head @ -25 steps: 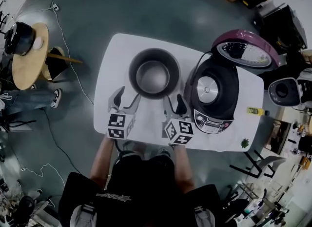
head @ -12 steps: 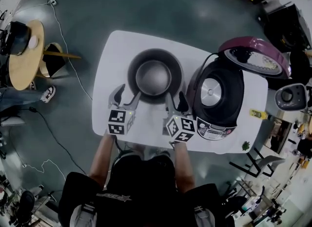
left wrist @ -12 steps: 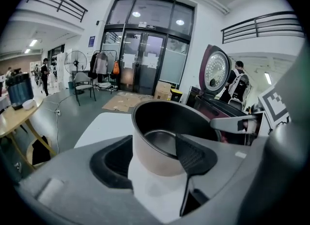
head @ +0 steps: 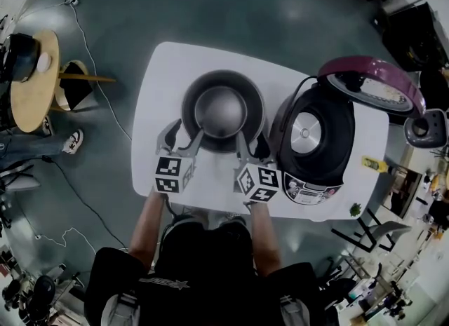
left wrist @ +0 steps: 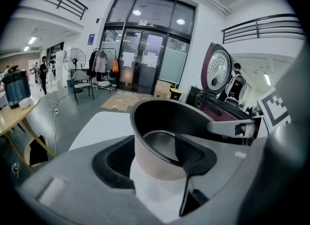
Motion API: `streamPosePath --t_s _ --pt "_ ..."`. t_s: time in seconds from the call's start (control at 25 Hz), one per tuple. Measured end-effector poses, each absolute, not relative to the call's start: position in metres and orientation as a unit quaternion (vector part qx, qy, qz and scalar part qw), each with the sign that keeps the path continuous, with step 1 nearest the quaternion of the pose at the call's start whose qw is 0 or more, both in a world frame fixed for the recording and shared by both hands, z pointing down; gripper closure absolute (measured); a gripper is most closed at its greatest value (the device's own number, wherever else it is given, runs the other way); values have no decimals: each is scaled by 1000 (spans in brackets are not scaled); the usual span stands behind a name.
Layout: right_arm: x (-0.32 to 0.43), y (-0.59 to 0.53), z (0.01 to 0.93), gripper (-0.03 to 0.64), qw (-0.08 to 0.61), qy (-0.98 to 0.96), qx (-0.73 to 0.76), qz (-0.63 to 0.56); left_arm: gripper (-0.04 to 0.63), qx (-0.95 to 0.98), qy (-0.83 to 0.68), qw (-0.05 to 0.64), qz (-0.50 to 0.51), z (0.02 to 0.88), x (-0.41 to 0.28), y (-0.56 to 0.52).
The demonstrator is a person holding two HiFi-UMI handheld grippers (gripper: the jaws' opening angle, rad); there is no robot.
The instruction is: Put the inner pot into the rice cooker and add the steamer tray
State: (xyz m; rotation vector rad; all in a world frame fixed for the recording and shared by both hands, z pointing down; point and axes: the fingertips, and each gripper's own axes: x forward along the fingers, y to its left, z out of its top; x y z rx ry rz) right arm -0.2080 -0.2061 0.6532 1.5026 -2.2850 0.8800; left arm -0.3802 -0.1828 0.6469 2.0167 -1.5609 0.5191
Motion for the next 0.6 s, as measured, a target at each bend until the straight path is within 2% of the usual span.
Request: streamPosePath --t_s 0.12,0.6 --pt "-209 -206 656 409 148 -787 523 292 341 751 -576 254 200 646 -379 -185" --pt "-208 -207 656 439 164 -778 532 291 368 744 -588 251 194 644 -381 -181"
